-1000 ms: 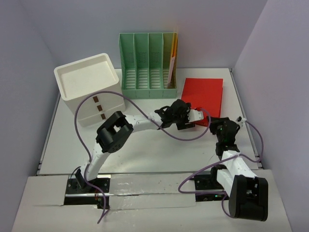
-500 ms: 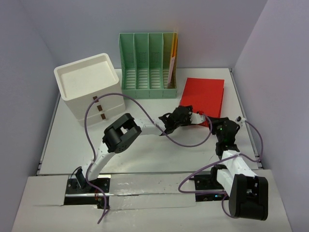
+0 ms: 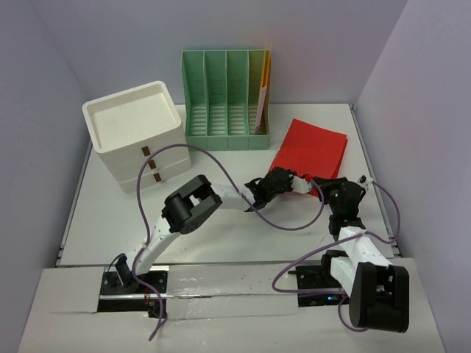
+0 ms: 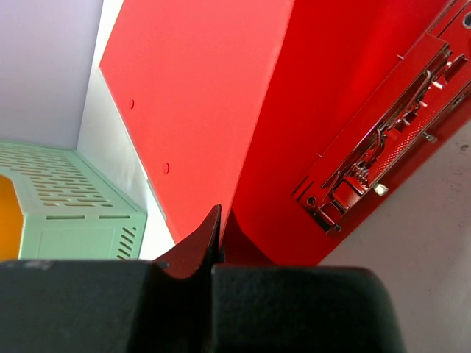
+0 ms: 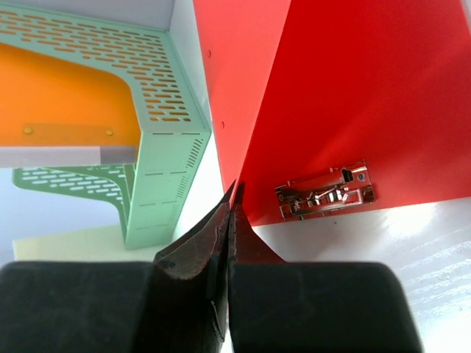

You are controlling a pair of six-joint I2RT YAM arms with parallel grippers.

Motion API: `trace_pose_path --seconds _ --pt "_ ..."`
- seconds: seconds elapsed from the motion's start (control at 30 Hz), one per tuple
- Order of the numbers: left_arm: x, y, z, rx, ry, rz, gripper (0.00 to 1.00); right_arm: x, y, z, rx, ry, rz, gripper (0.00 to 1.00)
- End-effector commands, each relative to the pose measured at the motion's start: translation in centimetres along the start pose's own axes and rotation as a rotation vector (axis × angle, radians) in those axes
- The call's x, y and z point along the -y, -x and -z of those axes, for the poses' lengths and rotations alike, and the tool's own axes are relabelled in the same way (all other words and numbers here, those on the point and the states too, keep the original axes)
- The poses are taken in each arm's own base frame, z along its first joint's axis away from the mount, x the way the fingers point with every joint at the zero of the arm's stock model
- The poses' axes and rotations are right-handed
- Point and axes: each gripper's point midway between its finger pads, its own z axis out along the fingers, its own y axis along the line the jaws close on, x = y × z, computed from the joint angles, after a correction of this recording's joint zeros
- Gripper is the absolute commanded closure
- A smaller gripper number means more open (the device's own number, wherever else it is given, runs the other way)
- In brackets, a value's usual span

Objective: Organize the desk

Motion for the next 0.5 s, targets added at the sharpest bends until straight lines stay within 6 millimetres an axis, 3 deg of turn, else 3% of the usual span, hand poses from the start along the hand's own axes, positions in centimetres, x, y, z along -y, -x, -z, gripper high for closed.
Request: trace_pose_path --seconds 0.0,0.07,0.1,0.17,0.27,0.33,0.47 --pt "-1.6 1.6 0.9 -0.004 -0.052 0.131 1.0 -3.5 2.8 0.1 0.043 -0.017 0.108 0.71" --pt "-2.6 2.7 1.3 0.003 -0.097 0.176 1.0 -2.6 3.6 1.0 0.033 -0.139 0.156 0.49" --pt "-3.1 2.9 1.9 -0.012 -0.126 0.202 1.0 -3.5 4.7 1.6 0.052 -0.166 0.199 0.36" --pt "-4.4 3.1 2.5 -0.02 -0.147 0.231 1.0 -3.4 6.3 2.9 0.1 -0.257 0.216 0.24" --pt "-6.5 4.2 3.5 -0.016 -0.17 0.25 1.0 -3.3 8.6 5.3 0.183 -0.364 0.254 0.15" --pt "-6.8 4.1 4.3 -0.056 -0.206 0.251 1.0 -3.7 9.4 6.4 0.208 -0.381 0.276 0.14" --pt "-8.0 5.6 5.4 -0.067 -0.254 0.286 1.0 -5.7 10.6 8.6 0.247 -0.353 0.341 0.14"
